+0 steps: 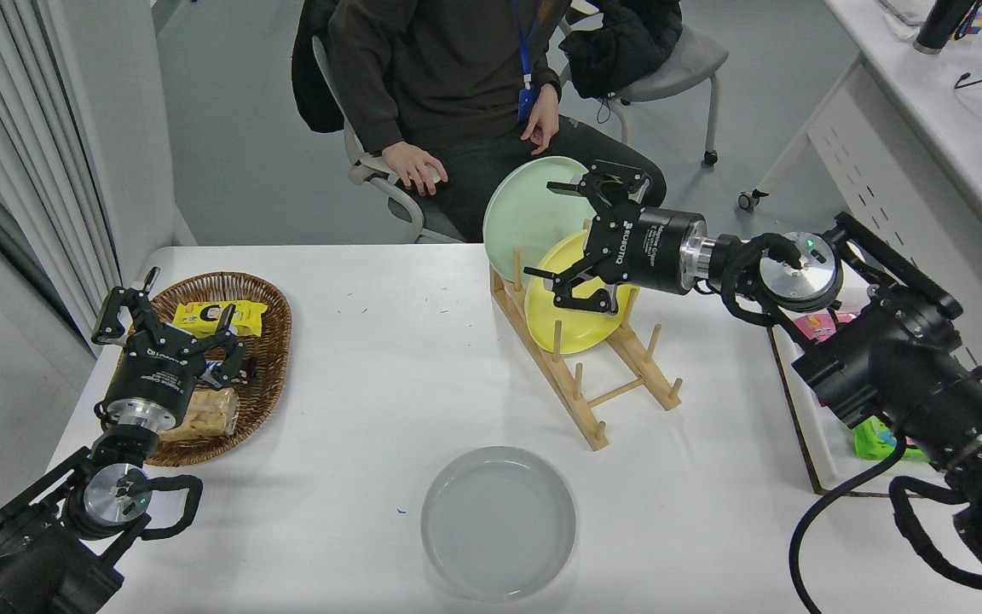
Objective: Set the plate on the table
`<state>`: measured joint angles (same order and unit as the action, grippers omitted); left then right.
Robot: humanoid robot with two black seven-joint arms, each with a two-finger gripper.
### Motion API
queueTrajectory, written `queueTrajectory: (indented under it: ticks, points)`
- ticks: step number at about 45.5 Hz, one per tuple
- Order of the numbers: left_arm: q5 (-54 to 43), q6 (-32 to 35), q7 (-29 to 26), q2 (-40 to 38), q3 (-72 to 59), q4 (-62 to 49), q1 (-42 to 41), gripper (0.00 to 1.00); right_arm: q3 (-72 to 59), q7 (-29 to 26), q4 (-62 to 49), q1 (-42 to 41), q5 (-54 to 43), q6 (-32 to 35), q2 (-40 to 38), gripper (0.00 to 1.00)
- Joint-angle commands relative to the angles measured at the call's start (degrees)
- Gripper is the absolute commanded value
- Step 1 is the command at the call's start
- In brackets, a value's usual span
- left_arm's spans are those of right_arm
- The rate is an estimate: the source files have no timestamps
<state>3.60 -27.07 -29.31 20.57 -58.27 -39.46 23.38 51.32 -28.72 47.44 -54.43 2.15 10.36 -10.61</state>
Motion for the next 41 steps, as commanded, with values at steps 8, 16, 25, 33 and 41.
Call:
queueTrajectory:
  ticks: [8, 16, 25, 33, 41]
  points:
    - [0.0, 0.0, -0.04, 0.0, 0.0, 0.0, 0.0, 0.98, 4.31, 6.92, 0.11, -0.68, -3.99, 0.18, -1.51, 0.99]
    - [0.0, 0.0, -0.04, 0.0, 0.0, 0.0, 0.0, 0.98, 3.61, 12.72, -0.06, 0.64, -3.99, 4.4, -4.5, 0.99]
    - [0.0, 0.0, -0.04, 0.0, 0.0, 0.0, 0.0, 0.98, 3.96, 16.14, -0.15, 1.52, -7.24, 5.46, -6.44, 0.99]
    - [0.0, 0.0, -0.04, 0.0, 0.0, 0.0, 0.0, 0.98, 4.31, 22.56, -0.68, 2.22, -7.33, 8.71, -7.4, 0.99]
    - [0.0, 0.0, -0.04, 0.0, 0.0, 0.0, 0.0, 0.98, 3.61, 23.18, -0.86, 3.1, -6.45, 10.56, -9.78, 0.99]
